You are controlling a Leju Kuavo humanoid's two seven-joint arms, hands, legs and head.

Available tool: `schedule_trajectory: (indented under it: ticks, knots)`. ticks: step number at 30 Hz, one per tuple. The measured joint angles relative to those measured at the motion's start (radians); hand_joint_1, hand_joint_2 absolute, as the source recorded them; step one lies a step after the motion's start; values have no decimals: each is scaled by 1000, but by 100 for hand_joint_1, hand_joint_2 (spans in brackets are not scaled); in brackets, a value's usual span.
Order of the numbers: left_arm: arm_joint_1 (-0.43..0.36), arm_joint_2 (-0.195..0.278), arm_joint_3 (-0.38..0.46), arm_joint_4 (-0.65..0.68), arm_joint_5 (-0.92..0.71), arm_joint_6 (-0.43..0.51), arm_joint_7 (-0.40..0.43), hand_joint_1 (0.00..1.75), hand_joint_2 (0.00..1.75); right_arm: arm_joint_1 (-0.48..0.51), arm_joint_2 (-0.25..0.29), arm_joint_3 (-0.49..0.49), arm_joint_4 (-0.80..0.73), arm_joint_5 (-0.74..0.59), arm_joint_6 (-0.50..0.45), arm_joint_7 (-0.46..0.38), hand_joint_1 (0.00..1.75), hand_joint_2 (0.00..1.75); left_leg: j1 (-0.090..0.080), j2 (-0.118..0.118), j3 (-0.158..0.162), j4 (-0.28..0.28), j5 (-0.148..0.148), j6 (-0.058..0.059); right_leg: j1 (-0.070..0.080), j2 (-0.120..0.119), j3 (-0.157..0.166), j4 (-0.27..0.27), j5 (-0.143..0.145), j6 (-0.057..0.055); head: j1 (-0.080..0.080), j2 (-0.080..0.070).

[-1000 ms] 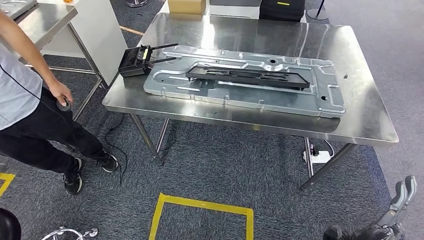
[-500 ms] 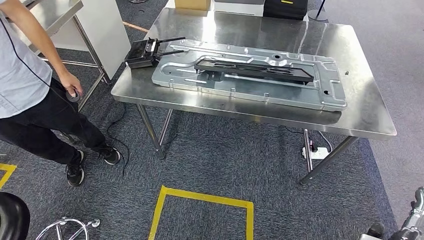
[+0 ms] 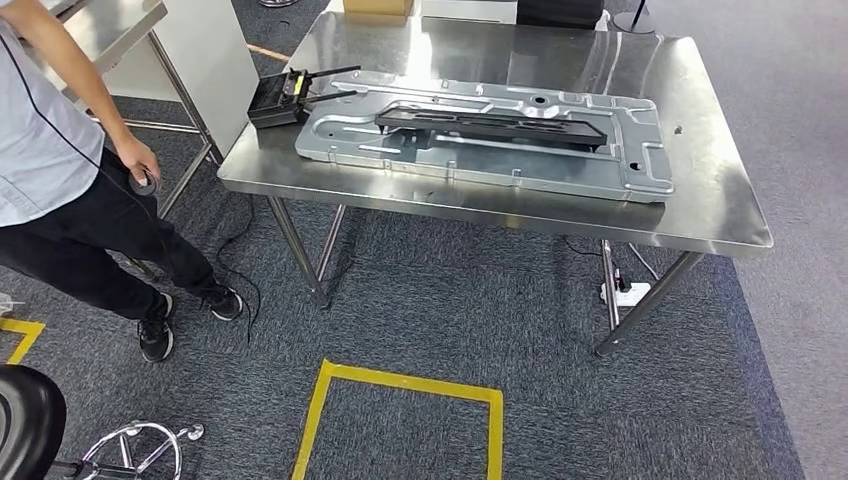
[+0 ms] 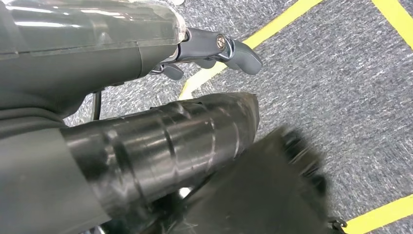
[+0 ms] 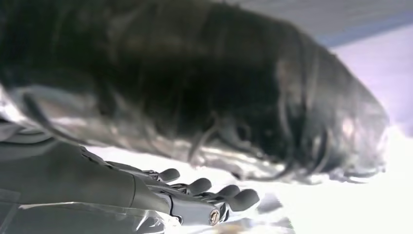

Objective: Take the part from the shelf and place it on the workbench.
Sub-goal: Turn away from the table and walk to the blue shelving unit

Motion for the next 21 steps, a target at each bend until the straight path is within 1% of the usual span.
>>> schedule_trajectory:
  ticks: [1,2,3,4,5,6,7,8,9,10,11,12,13,14,15,16,17,18,19,20,21]
  knots:
    - [-2,1,0,0,-2,-1,2,0,0,-12,-18,-22,93,25,-39,48,0,0,-3,0,26,-49,10,5,1,0,-3,2,4,5,0,0]
    - [-3,1,-1,0,-4,-3,4,0,0,-22,-31,-40,179,49,-66,107,0,0,-5,0,36,-71,13,10,2,-1,-5,2,8,10,0,0]
    - [-3,2,-1,0,-5,-4,6,0,0,-29,-41,-53,253,72,-81,168,0,0,-7,0,34,-74,16,13,2,-1,-6,2,13,16,0,0]
    - [-2,2,-1,0,-6,-5,7,0,0,-34,-48,-61,315,94,-86,231,0,0,-6,0,32,-77,22,18,3,-1,-6,1,17,22,0,0]
    - [-1,3,-1,0,-6,-5,8,0,0,-38,-51,-66,375,117,-85,296,0,0,-3,2,30,-81,31,24,2,0,-9,4,14,27,0,0]
    - [-2,3,-1,0,-7,-5,9,0,0,-41,-52,-68,426,136,-80,349,0,0,0,5,25,-85,40,32,1,2,-16,21,-3,31,1,0]
    - [-3,4,-1,0,-7,-5,9,0,0,-44,-51,-69,475,155,-73,391,0,0,2,7,19,-90,50,38,0,4,-31,57,-36,35,2,0]
    - [-3,4,-1,0,-6,-5,8,0,0,-47,-49,-70,515,172,-68,415,0,0,2,8,10,-90,58,43,-4,5,-52,113,-80,38,3,0]
    - [-3,4,-1,0,-4,-5,8,0,0,-50,-47,-70,549,188,-64,427,0,0,1,9,0,-89,64,45,-6,6,-76,181,-124,41,4,0]
    - [-3,4,-1,0,-3,-4,8,0,0,-53,-44,-69,578,204,-59,433,0,0,0,9,-11,-87,70,44,-8,6,-95,241,-157,44,3,0]
    - [-2,4,0,0,-2,-3,8,0,0,-55,-42,-67,603,217,-55,437,0,0,0,9,-21,-84,76,42,-9,6,-98,275,-170,47,3,0]
    - [-1,5,0,0,-2,-2,8,0,0,-57,-40,-64,624,227,-50,440,0,0,1,9,-30,-79,80,39,-11,6,-82,269,-164,49,3,0]
    - [-1,5,0,0,-2,-2,8,0,0,-59,-39,-61,642,234,-46,442,0,0,2,9,-40,-72,83,37,-13,6,-43,220,-142,50,3,0]
    - [-1,5,0,0,-2,-1,8,0,0,-61,-37,-59,658,238,-43,444,0,0,3,9,-48,-64,85,34,-16,6,7,145,-116,50,4,0]
    - [-1,5,0,0,-1,0,8,0,0,-65,-35,-56,672,241,-39,446,0,0,2,8,-55,-56,86,29,-15,6,50,75,-97,49,3,0]
    - [-1,5,0,0,-1,1,8,0,0,-69,-34,-54,684,244,-34,448,0,0,1,8,-61,-49,87,24,-14,8,78,24,-85,45,3,0]
    - [-2,6,0,0,0,3,8,0,0,-71,-31,-53,694,246,-28,450,0,0,0,8,-65,-45,90,17,-12,9,88,0,-81,40,3,0]
    - [-2,6,0,0,2,5,8,0,0,-73,-29,-51,703,248,-20,451,0,0,-1,7,-67,-45,93,9,-8,11,85,-2,-80,34,3,0]
    - [-1,6,0,0,3,7,9,0,0,-73,-27,-50,710,249,-13,449,0,0,0,7,-68,-46,98,2,-8,11,82,-3,-74,26,3,0]
    - [-1,6,0,0,4,8,9,0,0,-74,-24,-49,716,250,-7,445,0,0,2,6,-70,-43,96,-5,-8,10,78,-5,-68,17,2,0]
    - [0,6,1,0,5,9,8,0,0,-75,-22,-47,721,251,0,439,0,0,3,6,-77,-30,82,-11,-9,9,74,-6,-61,8,2,0]
